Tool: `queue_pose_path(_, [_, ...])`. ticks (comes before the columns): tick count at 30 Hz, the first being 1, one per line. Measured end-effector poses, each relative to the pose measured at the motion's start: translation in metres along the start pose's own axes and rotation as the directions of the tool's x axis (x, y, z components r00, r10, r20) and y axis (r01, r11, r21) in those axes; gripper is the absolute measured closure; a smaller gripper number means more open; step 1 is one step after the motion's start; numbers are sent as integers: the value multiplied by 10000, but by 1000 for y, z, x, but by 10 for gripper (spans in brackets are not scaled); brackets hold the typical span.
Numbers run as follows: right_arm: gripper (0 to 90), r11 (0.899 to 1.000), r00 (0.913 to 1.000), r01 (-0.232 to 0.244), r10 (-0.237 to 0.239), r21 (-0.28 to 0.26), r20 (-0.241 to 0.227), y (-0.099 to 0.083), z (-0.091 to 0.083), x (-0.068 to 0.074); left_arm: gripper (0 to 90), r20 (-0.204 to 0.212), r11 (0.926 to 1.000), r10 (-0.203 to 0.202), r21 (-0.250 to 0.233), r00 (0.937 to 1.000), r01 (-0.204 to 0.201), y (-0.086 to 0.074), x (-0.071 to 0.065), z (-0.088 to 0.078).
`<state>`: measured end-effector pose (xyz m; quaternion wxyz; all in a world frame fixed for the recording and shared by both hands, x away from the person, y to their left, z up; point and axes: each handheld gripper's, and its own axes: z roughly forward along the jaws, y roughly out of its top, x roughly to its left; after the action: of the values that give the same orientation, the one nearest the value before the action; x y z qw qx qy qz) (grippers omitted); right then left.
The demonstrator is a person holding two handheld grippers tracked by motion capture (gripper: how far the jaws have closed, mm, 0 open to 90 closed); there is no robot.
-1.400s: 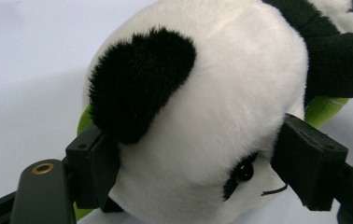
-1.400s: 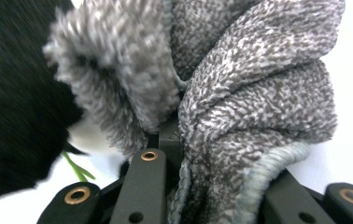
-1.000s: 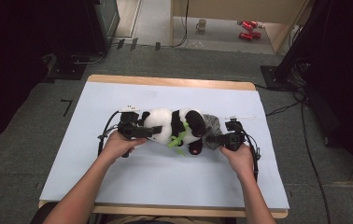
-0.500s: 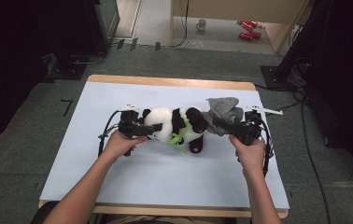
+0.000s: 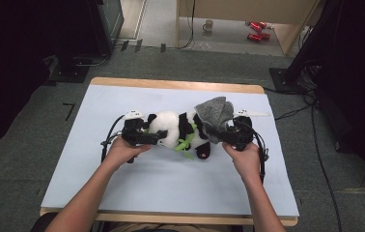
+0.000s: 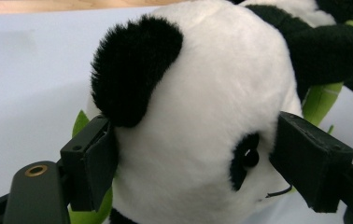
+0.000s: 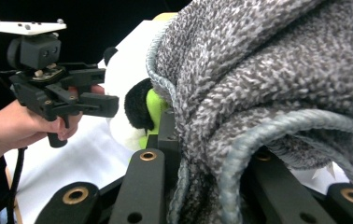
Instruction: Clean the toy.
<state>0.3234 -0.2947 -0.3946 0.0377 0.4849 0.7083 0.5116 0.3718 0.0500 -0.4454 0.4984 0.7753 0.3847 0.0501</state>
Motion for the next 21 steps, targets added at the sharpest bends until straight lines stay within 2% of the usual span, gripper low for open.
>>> queue_pose_path(1, [773,10000,10000,22,-22,-9,24,0,0,-1,193,-49,9992,390,-25,9992,-390,-1,0,-2])
queue_pose_path(2, [772,10000,10000,39,-39,-10,40,0,1,-2,193,-58,9982,597,-59,9982,-598,-2,0,-2])
queue_pose_path(5, [772,10000,10000,36,-36,-15,63,1,2,-4,193,-26,9942,1073,-97,9942,-1073,-6,1,-4])
queue_pose_path(8, [772,10000,10000,-34,34,-55,62,2,2,-7,194,69,9868,1616,76,9868,-1617,-9,4,-4])
queue_pose_path(11, [771,9999,9999,-109,109,-43,2,2,2,-10,193,179,9835,1809,-83,9833,-1807,-10,7,-2])
queue_pose_path(13, [771,10000,10000,-72,72,-1,-36,2,3,-12,187,329,9769,2122,-314,9767,-2112,-12,9,-1])
queue_pose_path(17, [766,9999,9999,-144,144,24,-8,3,1,-15,182,556,9781,2053,-459,9771,-2029,-13,13,0])
queue_pose_path(21, [753,9997,9994,-256,256,-12,239,2,-2,-18,183,753,9790,2012,-483,9767,-1979,-13,14,1])
